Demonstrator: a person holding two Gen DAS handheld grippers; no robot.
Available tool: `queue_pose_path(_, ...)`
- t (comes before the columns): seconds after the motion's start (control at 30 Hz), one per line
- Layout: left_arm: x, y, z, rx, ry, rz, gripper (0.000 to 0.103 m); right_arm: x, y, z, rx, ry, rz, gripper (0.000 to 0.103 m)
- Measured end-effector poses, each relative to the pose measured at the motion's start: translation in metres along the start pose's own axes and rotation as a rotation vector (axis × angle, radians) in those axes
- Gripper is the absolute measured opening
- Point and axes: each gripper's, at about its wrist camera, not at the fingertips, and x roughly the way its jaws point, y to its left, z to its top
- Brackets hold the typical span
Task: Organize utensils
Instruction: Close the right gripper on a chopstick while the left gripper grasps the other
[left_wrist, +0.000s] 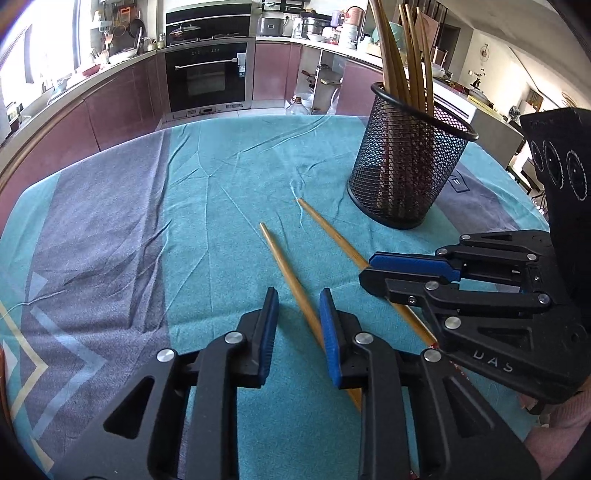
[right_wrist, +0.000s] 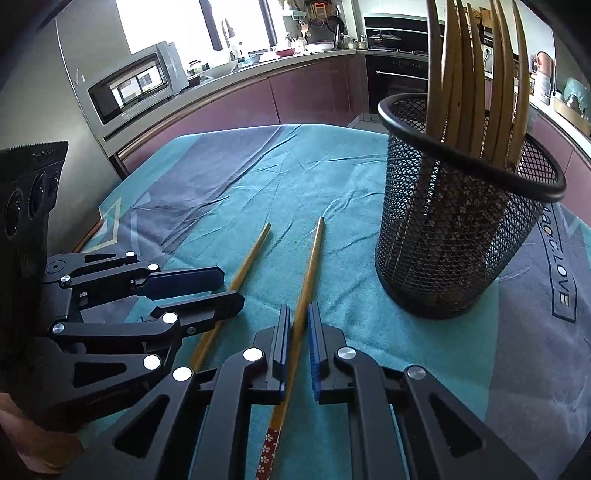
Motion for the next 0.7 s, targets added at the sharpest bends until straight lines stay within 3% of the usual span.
queue_pose_path(0.7,0.002,-0.004,0.002,-0.014,0.001,-0.012,0.008,-0.019,-0.015,-0.009,0.081,-0.043,0.058,0.006)
